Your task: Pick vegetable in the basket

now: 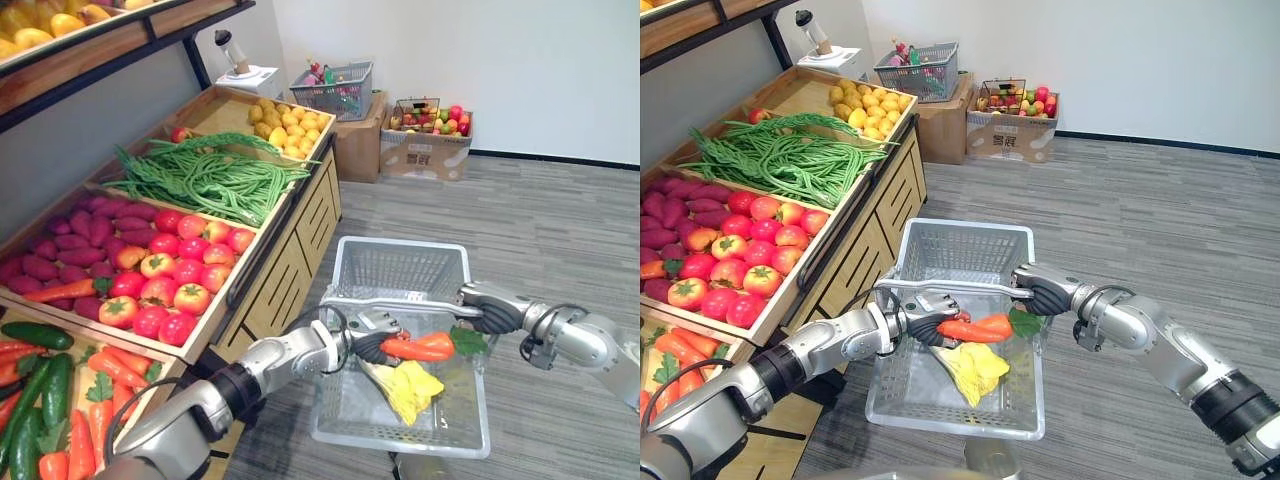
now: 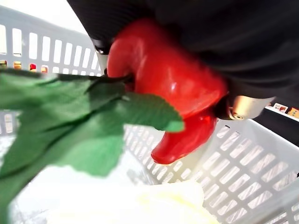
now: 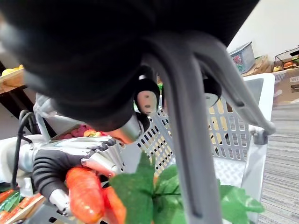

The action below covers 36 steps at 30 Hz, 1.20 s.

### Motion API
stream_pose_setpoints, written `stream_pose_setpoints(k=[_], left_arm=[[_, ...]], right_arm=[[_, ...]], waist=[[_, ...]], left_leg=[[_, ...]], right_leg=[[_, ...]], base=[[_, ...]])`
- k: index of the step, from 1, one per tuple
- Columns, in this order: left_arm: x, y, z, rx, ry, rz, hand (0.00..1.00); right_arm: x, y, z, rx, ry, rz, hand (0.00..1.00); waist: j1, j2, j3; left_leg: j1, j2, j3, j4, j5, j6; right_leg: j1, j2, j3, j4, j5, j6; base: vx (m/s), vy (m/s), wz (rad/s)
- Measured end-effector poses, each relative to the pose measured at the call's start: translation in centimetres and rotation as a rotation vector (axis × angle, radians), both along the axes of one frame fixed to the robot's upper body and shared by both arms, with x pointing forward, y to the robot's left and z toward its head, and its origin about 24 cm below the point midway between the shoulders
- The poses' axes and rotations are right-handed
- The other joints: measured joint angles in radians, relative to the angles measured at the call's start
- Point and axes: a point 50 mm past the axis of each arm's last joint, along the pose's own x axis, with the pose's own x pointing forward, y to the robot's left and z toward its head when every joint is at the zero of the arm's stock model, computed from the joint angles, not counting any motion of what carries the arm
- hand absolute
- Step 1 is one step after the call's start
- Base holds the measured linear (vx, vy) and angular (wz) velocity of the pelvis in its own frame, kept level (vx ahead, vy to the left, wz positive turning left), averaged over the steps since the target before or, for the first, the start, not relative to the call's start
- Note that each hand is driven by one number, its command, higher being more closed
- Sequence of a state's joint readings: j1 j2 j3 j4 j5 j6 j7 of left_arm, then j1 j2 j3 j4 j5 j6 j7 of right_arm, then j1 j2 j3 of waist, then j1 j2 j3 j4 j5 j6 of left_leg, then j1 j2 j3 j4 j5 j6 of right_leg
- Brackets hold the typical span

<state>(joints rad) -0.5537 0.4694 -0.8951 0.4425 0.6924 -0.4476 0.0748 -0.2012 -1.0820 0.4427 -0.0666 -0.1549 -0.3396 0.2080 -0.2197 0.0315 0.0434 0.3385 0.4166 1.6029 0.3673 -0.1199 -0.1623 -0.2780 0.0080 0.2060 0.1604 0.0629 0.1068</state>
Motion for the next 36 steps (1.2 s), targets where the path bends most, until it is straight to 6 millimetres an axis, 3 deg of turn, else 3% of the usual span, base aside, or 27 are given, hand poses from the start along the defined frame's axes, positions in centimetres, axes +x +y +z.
stream_pose_setpoints(k=[9,10,19,28,36], left_arm=[[0.4,0.7,-1.4,0.062,-0.006,0.041,1.0],[0.4,0.6,-1.5,0.071,-0.012,0.035,0.0],[0.2,-0.3,-1.8,0.062,0.005,0.026,0.0],[0.1,-0.6,-1.8,0.055,0.007,0.022,0.0],[0.0,-1.2,-1.5,0.036,0.002,0.008,0.0]], right_arm=[[0.8,1.0,0.8,-0.009,-0.024,0.037,1.0],[0.9,1.1,0.9,-0.01,-0.028,0.042,1.0],[0.9,2.6,1.9,0.005,-0.058,0.111,1.0],[0.8,2.7,1.8,0.003,-0.052,0.116,1.0],[0.6,2.6,0.5,0.017,-0.003,0.102,1.0]], waist=[[-0.019,0.003,0.01],[-0.021,0.004,0.012],[-0.022,0.003,0.04],[-0.02,0.004,0.05],[-0.018,0.003,0.052]], left_leg=[[0.016,0.026,0.034,0.025,0.0,-0.001],[0.016,0.028,0.037,0.026,0.0,-0.001],[0.03,0.048,0.056,0.045,0.0,-0.001],[0.03,0.062,0.057,0.055,0.0,-0.001],[0.01,0.07,0.029,0.056,0.0,0.0]], right_leg=[[-0.011,0.032,0.017,0.001,0.002,-0.003],[-0.013,0.034,0.019,0.001,0.002,-0.003],[-0.013,0.051,0.025,0.009,0.006,-0.01],[-0.015,0.058,0.018,0.01,0.002,-0.005],[-0.016,0.047,-0.009,0.011,0.0,-0.007]], base=[[-0.02,-0.025,-0.1],[-0.01,-0.01,-0.11],[0.0,0.0,-0.05],[0.0,0.0,0.0],[0.0,0.008,0.09]])
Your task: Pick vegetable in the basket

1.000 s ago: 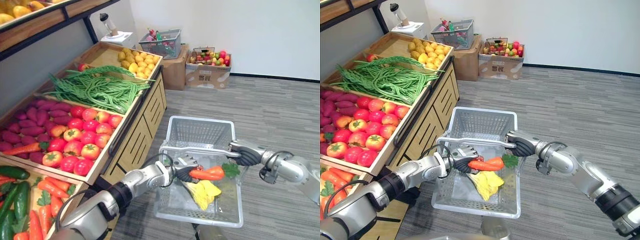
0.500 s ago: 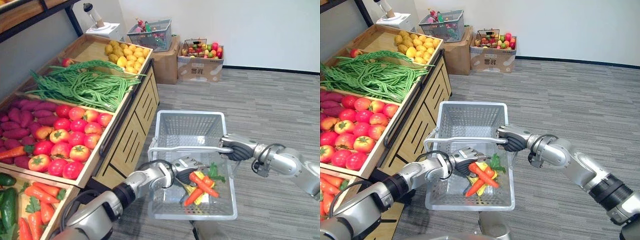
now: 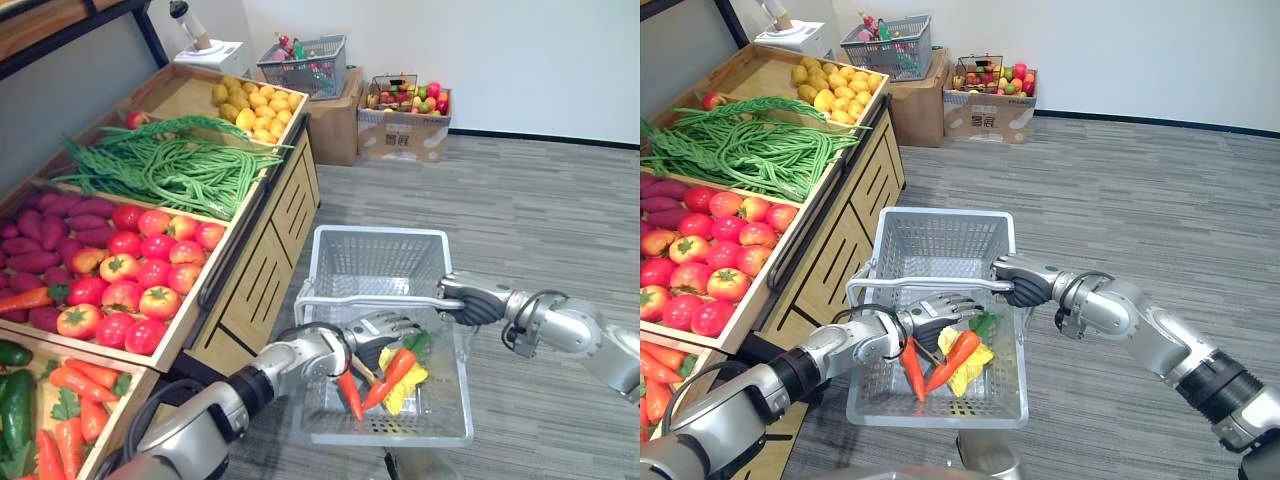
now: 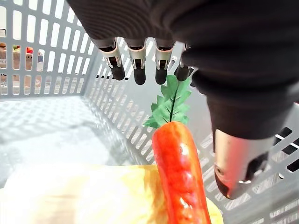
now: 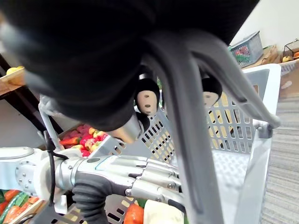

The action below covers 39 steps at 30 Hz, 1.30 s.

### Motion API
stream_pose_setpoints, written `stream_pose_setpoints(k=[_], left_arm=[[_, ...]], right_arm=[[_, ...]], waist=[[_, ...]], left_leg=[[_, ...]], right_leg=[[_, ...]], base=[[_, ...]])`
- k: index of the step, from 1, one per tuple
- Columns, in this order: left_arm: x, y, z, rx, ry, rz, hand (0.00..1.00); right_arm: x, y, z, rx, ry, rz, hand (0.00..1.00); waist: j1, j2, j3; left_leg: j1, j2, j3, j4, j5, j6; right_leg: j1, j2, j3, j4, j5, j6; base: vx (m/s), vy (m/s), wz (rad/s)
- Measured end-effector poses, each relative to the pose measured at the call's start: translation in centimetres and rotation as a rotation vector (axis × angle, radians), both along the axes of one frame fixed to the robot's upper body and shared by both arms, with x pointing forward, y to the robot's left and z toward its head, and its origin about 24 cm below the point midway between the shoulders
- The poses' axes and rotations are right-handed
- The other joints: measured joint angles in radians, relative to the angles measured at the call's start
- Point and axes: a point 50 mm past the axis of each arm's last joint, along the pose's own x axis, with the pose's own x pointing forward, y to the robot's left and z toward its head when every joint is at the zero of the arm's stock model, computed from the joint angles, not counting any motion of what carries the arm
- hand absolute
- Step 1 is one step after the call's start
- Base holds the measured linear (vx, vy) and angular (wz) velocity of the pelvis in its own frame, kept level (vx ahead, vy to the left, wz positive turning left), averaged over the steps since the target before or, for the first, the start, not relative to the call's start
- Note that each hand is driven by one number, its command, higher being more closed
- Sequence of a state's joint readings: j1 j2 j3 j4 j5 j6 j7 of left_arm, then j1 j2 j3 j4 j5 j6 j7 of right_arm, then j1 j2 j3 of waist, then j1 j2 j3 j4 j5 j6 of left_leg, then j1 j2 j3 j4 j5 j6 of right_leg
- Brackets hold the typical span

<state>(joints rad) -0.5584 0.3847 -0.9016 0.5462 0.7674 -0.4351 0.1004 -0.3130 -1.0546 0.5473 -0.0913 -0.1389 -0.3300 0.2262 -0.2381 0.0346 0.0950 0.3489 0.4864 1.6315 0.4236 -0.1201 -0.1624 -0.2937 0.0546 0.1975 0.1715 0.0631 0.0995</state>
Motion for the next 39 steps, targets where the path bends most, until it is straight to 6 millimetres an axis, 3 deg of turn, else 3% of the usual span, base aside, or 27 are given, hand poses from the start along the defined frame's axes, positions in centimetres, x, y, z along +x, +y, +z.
stream_pose_setpoints(k=[3,8,18,23,32,33,37,39], left_arm=[[-0.7,-1.7,1.3,-0.06,-0.023,-0.065,0.0],[-3.9,-5.3,2.9,-0.138,-0.025,-0.268,0.0],[-7.6,-7.1,6.8,-0.316,0.0,-0.481,0.0],[-9.0,-6.8,8.7,-0.397,0.011,-0.555,0.0],[-10.6,-6.1,10.0,-0.454,0.054,-0.629,0.0],[-10.7,-5.7,10.3,-0.473,0.052,-0.623,0.0],[-9.8,-4.1,10.5,-0.488,0.032,-0.537,0.0],[-9.2,-3.1,10.3,-0.503,0.031,-0.461,0.0]], right_arm=[[-0.5,-0.5,-1.8,0.012,0.067,-0.037,1.0],[-0.8,-1.7,-3.7,0.064,0.113,-0.139,1.0],[-0.2,-5.3,-6.4,0.182,0.105,-0.469,1.0],[-0.3,-8.6,-8.0,0.213,0.082,-0.727,1.0],[-1.2,-13.3,-8.4,0.317,-0.012,-1.066,1.0],[-1.7,-14.4,-8.7,0.338,-0.02,-1.133,1.0],[-3.4,-16.6,-9.6,0.389,-0.024,-1.304,1.0],[-5.3,-17.8,-10.6,0.411,-0.009,-1.401,1.0]], waist=[[0.007,-0.006,0.004],[0.044,-0.011,0.007],[0.087,-0.018,0.009],[0.11,-0.021,0.01],[0.147,-0.021,0.01],[0.163,-0.022,0.009],[0.179,-0.022,0.009],[0.197,-0.027,0.01]], left_leg=[[-0.035,0.001,-0.038,-0.004,-0.005,-0.008],[-0.058,0.009,-0.087,0.003,-0.018,-0.005],[-0.137,0.014,-0.197,0.019,-0.041,0.006],[-0.19,0.015,-0.277,0.019,-0.046,0.012],[-0.249,0.015,-0.365,0.015,-0.042,0.019],[-0.265,0.014,-0.391,0.015,-0.041,0.022],[-0.326,-0.008,-0.475,-0.007,-0.029,0.039],[-0.349,-0.027,-0.524,-0.023,-0.022,0.048]], right_leg=[[0.004,-0.023,-0.04,-0.029,0.001,0.002],[0.037,-0.047,-0.082,-0.047,0.028,-0.017],[0.046,-0.1,-0.169,-0.049,0.027,-0.016],[0.056,-0.131,-0.232,-0.049,0.025,-0.014],[0.074,-0.162,-0.311,-0.049,0.025,-0.014],[0.078,-0.168,-0.329,-0.049,0.024,-0.013],[0.093,-0.204,-0.407,-0.049,0.02,-0.008],[0.112,-0.225,-0.45,-0.05,0.011,0.004]], base=[[-0.02,0.009,0.32],[0.0,0.045,0.25],[-0.04,0.021,0.29],[-0.09,-0.016,0.38],[-0.06,-0.003,0.3],[-0.04,0.016,0.38],[-0.04,0.029,0.67],[-0.02,0.053,0.71]])
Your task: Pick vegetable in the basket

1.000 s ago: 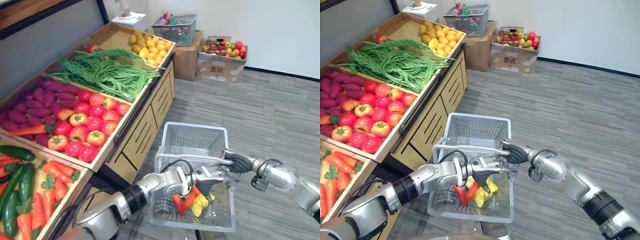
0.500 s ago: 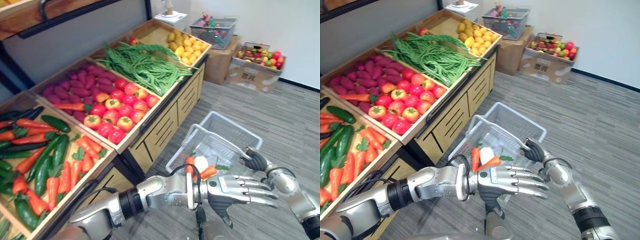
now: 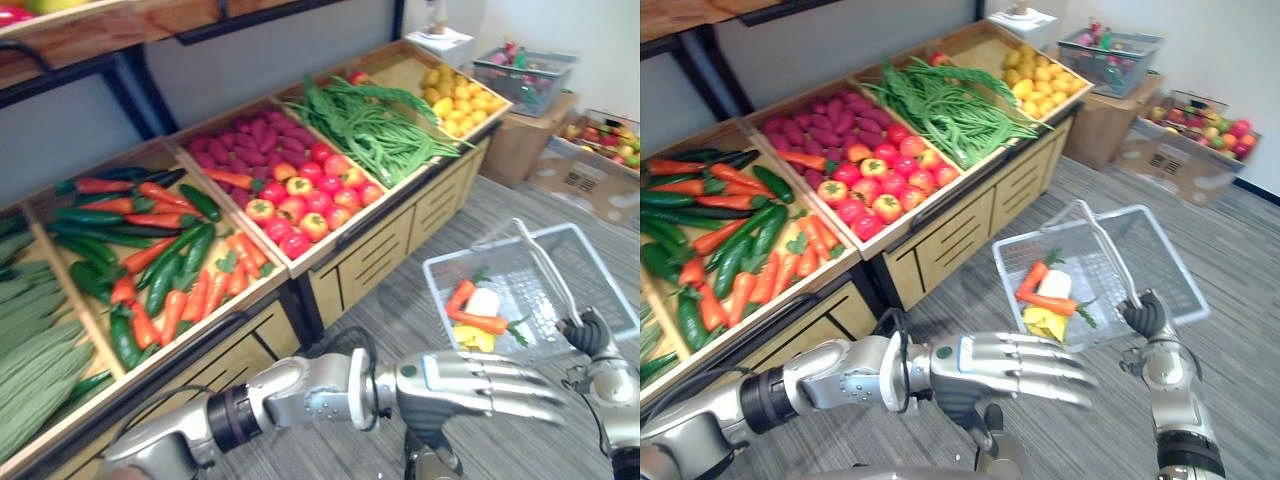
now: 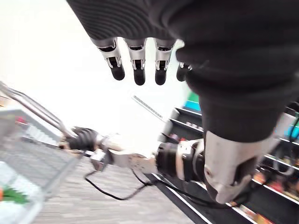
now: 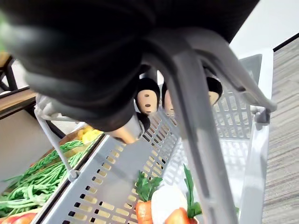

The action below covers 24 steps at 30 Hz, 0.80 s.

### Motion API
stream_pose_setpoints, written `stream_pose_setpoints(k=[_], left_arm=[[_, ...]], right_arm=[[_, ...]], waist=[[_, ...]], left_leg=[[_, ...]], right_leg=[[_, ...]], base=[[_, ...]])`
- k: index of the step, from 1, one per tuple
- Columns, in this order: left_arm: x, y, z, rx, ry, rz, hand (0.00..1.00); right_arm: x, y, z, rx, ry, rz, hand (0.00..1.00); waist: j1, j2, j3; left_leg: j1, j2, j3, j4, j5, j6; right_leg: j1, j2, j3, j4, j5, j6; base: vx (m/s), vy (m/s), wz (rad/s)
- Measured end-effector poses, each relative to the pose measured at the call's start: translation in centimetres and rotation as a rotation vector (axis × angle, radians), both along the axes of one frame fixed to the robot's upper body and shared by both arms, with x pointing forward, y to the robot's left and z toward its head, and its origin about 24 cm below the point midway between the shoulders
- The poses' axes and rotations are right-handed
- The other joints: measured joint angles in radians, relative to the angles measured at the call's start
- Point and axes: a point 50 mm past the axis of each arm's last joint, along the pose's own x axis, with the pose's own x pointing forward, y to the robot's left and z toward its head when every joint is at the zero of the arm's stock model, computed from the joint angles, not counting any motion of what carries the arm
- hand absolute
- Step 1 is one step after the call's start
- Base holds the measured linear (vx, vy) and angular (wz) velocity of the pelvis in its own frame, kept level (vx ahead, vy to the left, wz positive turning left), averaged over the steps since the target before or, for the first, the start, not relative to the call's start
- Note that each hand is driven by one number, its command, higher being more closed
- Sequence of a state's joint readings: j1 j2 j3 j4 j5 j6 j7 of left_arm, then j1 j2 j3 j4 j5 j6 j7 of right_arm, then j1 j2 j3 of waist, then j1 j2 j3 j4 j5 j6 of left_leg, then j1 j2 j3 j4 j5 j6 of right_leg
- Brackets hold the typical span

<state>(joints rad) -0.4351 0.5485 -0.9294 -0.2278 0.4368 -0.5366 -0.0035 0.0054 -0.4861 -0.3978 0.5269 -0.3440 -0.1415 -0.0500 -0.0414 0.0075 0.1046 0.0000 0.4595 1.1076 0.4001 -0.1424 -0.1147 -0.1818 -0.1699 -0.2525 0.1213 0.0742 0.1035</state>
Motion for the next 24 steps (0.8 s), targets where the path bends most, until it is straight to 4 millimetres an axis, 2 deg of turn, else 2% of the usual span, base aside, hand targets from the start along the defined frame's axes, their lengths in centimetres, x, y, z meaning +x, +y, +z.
stream_pose_setpoints(k=[2,6,8,9,11,12,13,15,18,20,21,22,24], left_arm=[[0.7,1.7,0.3,-0.043,0.012,0.111,0.0],[2.2,4.9,0.8,-0.142,0.043,0.344,0.0],[3.2,7.9,0.5,-0.224,0.105,0.546,0.0],[3.4,8.6,0.5,-0.25,0.117,0.594,0.0],[4.3,11.7,0.1,-0.353,0.171,0.796,0.0],[4.5,12.5,-0.1,-0.382,0.191,0.848,0.0],[4.8,14.1,-0.5,-0.44,0.22,0.955,0.0],[5.1,16.9,-1.6,-0.549,0.284,1.137,0.0],[4.8,19.8,-3.0,-0.743,0.381,1.344,0.0],[4.2,21.4,-4.3,-0.81,0.429,1.465,0.0],[3.6,22.8,-5.8,-0.824,0.466,1.569,0.0],[3.5,23.1,-6.1,-0.826,0.474,1.591,0.0],[2.8,24.6,-8.2,-0.835,0.551,1.713,0.0]], right_arm=[[-2.9,-1.1,-1.4,0.042,0.009,-0.124,1.0],[-6.9,-1.6,-4.5,0.152,0.076,-0.28,1.0],[-9.1,-0.8,-7.5,0.261,0.154,-0.366,1.0],[-9.7,-0.6,-8.2,0.288,0.177,-0.389,1.0],[-12.3,0.5,-10.8,0.376,0.276,-0.475,1.0],[-12.9,0.8,-11.3,0.395,0.301,-0.49,1.0],[-13.9,1.5,-12.2,0.427,0.346,-0.513,1.0],[-15.2,2.9,-13.6,0.486,0.408,-0.544,1.0],[-16.7,4.7,-15.0,0.565,0.448,-0.604,1.0],[-17.3,5.3,-15.4,0.592,0.468,-0.624,1.0],[-17.3,5.6,-15.5,0.6,0.47,-0.625,1.0],[-17.2,5.6,-15.6,0.601,0.469,-0.624,1.0],[-16.7,5.9,-15.6,0.61,0.462,-0.616,1.0]], waist=[[0.019,-0.004,0.001],[0.026,-0.018,-0.013],[0.034,-0.039,-0.026],[0.038,-0.043,-0.028],[0.045,-0.056,-0.038],[0.044,-0.055,-0.039],[0.045,-0.054,-0.04],[0.044,-0.052,-0.042],[0.042,-0.054,-0.044],[0.04,-0.065,-0.047],[0.04,-0.072,-0.056],[0.039,-0.072,-0.057],[0.025,-0.074,-0.058]], left_leg=[[-0.036,-0.035,-0.069,-0.033,0.016,0.022],[-0.096,-0.107,-0.177,-0.1,0.047,0.053],[-0.105,-0.172,-0.225,-0.189,0.085,0.059],[-0.105,-0.188,-0.239,-0.211,0.097,0.059],[-0.11,-0.248,-0.306,-0.302,0.145,0.06],[-0.111,-0.26,-0.325,-0.322,0.158,0.06],[-0.113,-0.28,-0.351,-0.361,0.182,0.071],[-0.112,-0.31,-0.385,-0.416,0.222,0.097],[-0.105,-0.334,-0.427,-0.466,0.258,0.123],[-0.085,-0.342,-0.437,-0.485,0.263,0.122],[-0.079,-0.349,-0.442,-0.495,0.266,0.119],[-0.079,-0.351,-0.444,-0.495,0.265,0.119],[-0.079,-0.352,-0.455,-0.496,0.262,0.113]], right_leg=[[0.025,-0.033,-0.066,0.0,-0.007,0.008],[0.051,-0.082,-0.159,-0.008,-0.018,0.024],[0.076,-0.1,-0.196,-0.055,-0.014,0.033],[0.085,-0.101,-0.203,-0.068,-0.012,0.036],[0.11,-0.106,-0.23,-0.102,-0.009,0.041],[0.119,-0.106,-0.24,-0.11,-0.007,0.044],[0.127,-0.105,-0.255,-0.121,-0.005,0.047],[0.137,-0.099,-0.279,-0.126,0.007,0.05],[0.154,-0.098,-0.291,-0.127,0.007,0.05],[0.171,-0.098,-0.282,-0.13,0.005,0.049],[0.175,-0.098,-0.283,-0.131,-0.002,0.037],[0.176,-0.098,-0.283,-0.131,-0.004,0.035],[0.182,-0.1,-0.285,-0.131,-0.013,0.021]], base=[[-0.02,0.067,0.93],[-0.02,0.066,0.91],[-0.01,0.058,0.62],[-0.01,0.053,0.61],[-0.01,0.041,0.68],[0.01,0.026,0.66],[0.03,0.013,0.53],[0.05,0.011,0.48],[0.06,0.013,0.38],[0.05,0.024,0.22],[0.02,0.016,0.12],[0.01,0.005,0.1],[-0.01,-0.008,0.14]])
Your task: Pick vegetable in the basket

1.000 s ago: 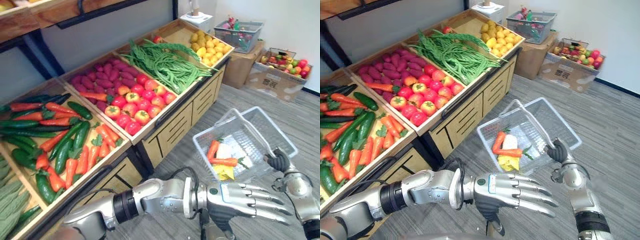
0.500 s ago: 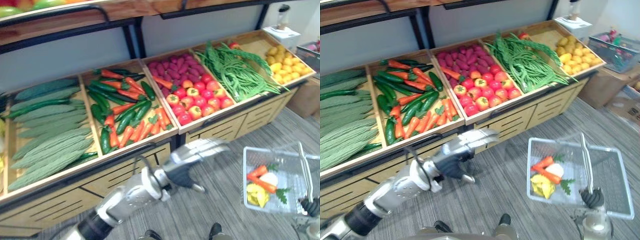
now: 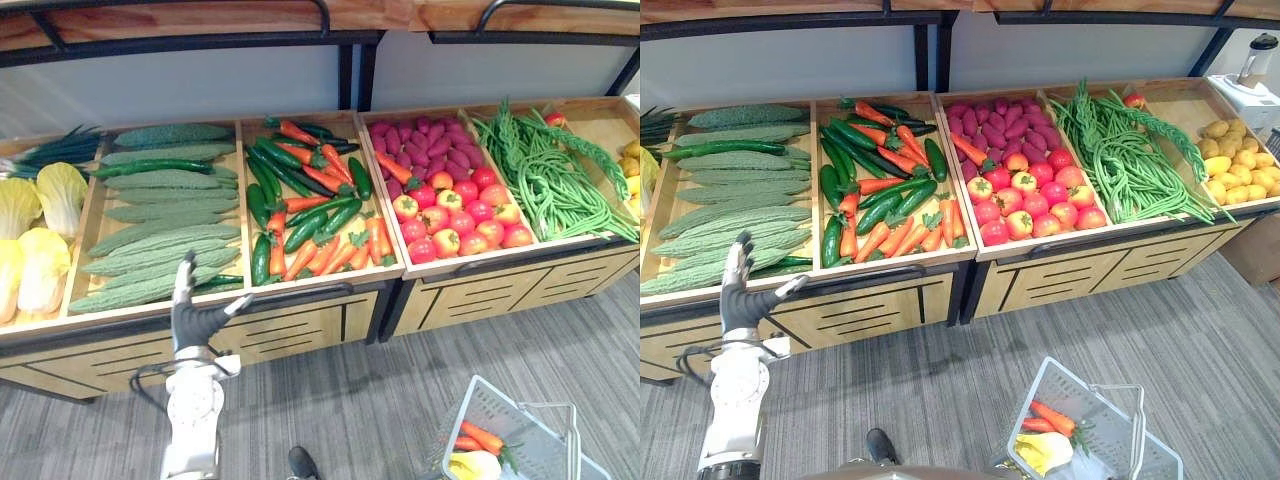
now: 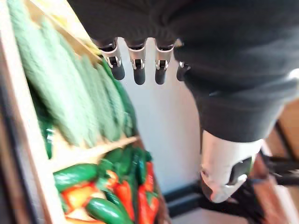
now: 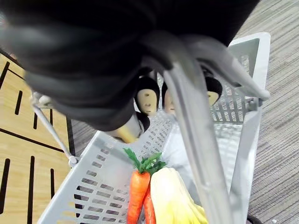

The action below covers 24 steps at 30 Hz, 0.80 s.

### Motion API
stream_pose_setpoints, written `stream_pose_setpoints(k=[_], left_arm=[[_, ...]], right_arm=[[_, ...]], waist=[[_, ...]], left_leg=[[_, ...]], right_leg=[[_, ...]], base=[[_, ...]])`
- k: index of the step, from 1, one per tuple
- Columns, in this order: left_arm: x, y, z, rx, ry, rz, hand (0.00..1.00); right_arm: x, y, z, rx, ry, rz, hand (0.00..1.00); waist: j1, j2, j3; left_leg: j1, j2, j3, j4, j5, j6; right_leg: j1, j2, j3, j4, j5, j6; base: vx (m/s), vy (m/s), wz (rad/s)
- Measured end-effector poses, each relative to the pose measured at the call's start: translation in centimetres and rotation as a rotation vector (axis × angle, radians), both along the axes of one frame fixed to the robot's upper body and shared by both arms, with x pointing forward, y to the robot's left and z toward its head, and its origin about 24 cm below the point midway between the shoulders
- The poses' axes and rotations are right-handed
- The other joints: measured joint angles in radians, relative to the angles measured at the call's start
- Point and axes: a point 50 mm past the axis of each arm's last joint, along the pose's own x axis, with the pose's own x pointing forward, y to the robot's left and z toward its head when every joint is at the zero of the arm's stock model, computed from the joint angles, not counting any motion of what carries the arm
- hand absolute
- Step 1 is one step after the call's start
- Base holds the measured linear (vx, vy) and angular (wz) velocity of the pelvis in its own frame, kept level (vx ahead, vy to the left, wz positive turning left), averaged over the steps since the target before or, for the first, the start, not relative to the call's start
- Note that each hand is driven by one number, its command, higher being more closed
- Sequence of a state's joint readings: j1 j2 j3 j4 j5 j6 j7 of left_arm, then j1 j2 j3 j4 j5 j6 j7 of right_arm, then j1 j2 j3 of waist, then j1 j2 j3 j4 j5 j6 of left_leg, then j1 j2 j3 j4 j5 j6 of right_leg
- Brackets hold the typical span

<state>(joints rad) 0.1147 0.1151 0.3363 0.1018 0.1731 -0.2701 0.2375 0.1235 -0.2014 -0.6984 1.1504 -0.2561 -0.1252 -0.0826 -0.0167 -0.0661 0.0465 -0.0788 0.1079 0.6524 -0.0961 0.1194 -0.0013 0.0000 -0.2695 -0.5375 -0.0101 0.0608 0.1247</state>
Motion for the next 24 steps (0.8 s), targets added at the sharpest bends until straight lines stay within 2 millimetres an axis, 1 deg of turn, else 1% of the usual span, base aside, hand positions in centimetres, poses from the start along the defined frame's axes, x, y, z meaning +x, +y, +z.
stream_pose_setpoints(k=[1,2,4,5,6,8,9,11,12,14,16,18,21,24], left_arm=[[-0.9,1.2,-1.8,-0.039,0.072,0.085,0.0],[-1.3,1.5,-2.5,-0.054,0.099,0.118,0.0],[-2.9,2.8,-5.1,-0.111,0.204,0.237,0.0],[-4.4,3.6,-7.0,-0.158,0.277,0.324,0.0],[-5.2,3.9,-7.8,-0.179,0.31,0.364,0.0],[-8.5,4.8,-10.8,-0.278,0.428,0.527,0.0],[-9.3,4.9,-11.5,-0.316,0.451,0.566,0.0],[-12.8,4.5,-14.2,-0.436,0.571,0.68,0.0],[-13.6,4.2,-14.8,-0.464,0.606,0.698,0.0],[-16.3,2.8,-16.8,-0.554,0.739,0.713,0.0],[-17.6,2.0,-17.5,-0.581,0.809,0.709,0.0],[-18.7,1.4,-18.0,-0.587,0.887,0.673,0.0],[-19.1,0.5,-18.5,-0.612,0.944,0.62,0.0],[-18.2,-0.7,-18.9,-0.612,0.975,0.51,0.0]], right_arm=[[0.4,0.4,-0.1,0.008,-0.01,0.002,1.0],[0.5,0.6,-0.2,0.011,-0.014,0.002,1.0],[0.7,1.0,-0.3,0.022,-0.016,0.006,1.0],[0.7,1.1,-0.4,0.025,-0.012,0.009,1.0],[0.7,1.2,-0.4,0.026,-0.009,0.007,1.0],[0.5,1.9,-0.7,0.03,0.0,-0.004,1.0],[0.4,2.1,-0.7,0.033,0.005,-0.003,1.0],[0.4,2.6,-0.9,0.037,0.016,0.012,1.0],[0.5,2.6,-0.9,0.038,0.016,0.012,1.0],[0.6,2.7,-1.0,0.049,0.005,-0.013,1.0],[0.6,2.9,-1.1,0.059,0.005,-0.017,1.0],[0.7,3.6,-1.3,0.08,0.004,-0.021,1.0],[1.1,4.4,-1.5,0.095,0.004,0.009,1.0],[1.1,4.5,-1.5,0.097,0.005,0.015,1.0]], waist=[[-0.007,0.001,-0.001],[-0.008,0.001,-0.002],[-0.008,0.008,-0.007],[-0.008,0.015,-0.013],[-0.008,0.018,-0.016],[-0.008,0.021,-0.019],[-0.008,0.02,-0.019],[-0.008,0.019,-0.026],[-0.008,0.019,-0.026],[-0.007,0.017,-0.026],[-0.007,0.014,-0.025],[-0.006,0.011,-0.028],[-0.004,0.011,-0.028],[-0.004,0.011,-0.028]], left_leg=[[0.0,-0.002,-0.007,-0.005,-0.001,-0.001],[0.001,-0.003,-0.007,-0.006,-0.002,-0.003],[0.001,-0.007,-0.009,-0.007,-0.003,-0.004],[0.002,-0.008,-0.009,-0.007,-0.004,-0.005],[0.002,-0.009,-0.009,-0.007,-0.005,-0.005],[0.009,-0.012,-0.008,-0.007,-0.008,-0.01],[0.013,-0.012,-0.008,-0.007,-0.009,-0.01],[0.014,-0.015,-0.008,-0.007,-0.012,-0.01],[0.014,-0.016,-0.007,-0.007,-0.013,-0.01],[0.019,-0.02,-0.007,-0.007,-0.017,-0.01],[0.029,-0.022,-0.004,-0.007,-0.021,-0.01],[0.037,-0.023,0.0,-0.007,-0.024,-0.012],[0.048,-0.023,0.015,-0.007,-0.029,-0.017],[0.053,-0.027,0.022,-0.008,-0.032,-0.021]], right_leg=[[0.004,-0.001,-0.002,0.001,-0.008,-0.002],[0.004,-0.002,-0.002,0.002,-0.011,-0.001],[0.005,-0.006,-0.002,0.004,-0.018,0.005],[0.006,-0.007,-0.001,0.001,-0.019,0.006],[0.007,-0.008,-0.001,-0.003,-0.019,0.006],[0.017,-0.008,-0.001,-0.008,-0.019,0.006],[0.022,-0.008,-0.002,-0.01,-0.019,0.006],[0.024,-0.01,-0.001,-0.016,-0.02,0.005],[0.024,-0.01,-0.001,-0.018,-0.02,0.005],[0.029,-0.013,0.002,-0.021,-0.02,0.005],[0.039,-0.014,0.005,-0.022,-0.02,0.005],[0.044,-0.014,0.011,-0.022,-0.021,0.004],[0.043,-0.015,0.027,-0.022,-0.021,0.004],[0.043,-0.015,0.034,-0.022,-0.023,0.004]], base=[[-0.02,-0.009,0.12],[-0.03,-0.005,0.08],[0.0,0.0,0.0],[0.0,0.0,0.0],[0.0,0.0,0.0],[0.0,0.0,0.0],[0.0,0.0,0.0],[0.0,0.0,0.0],[0.0,0.0,0.0],[0.0,0.0,0.0],[0.02,-0.008,-0.03],[0.01,-0.018,-0.07],[0.0,-0.017,-0.14],[0.0,-0.013,-0.09]])
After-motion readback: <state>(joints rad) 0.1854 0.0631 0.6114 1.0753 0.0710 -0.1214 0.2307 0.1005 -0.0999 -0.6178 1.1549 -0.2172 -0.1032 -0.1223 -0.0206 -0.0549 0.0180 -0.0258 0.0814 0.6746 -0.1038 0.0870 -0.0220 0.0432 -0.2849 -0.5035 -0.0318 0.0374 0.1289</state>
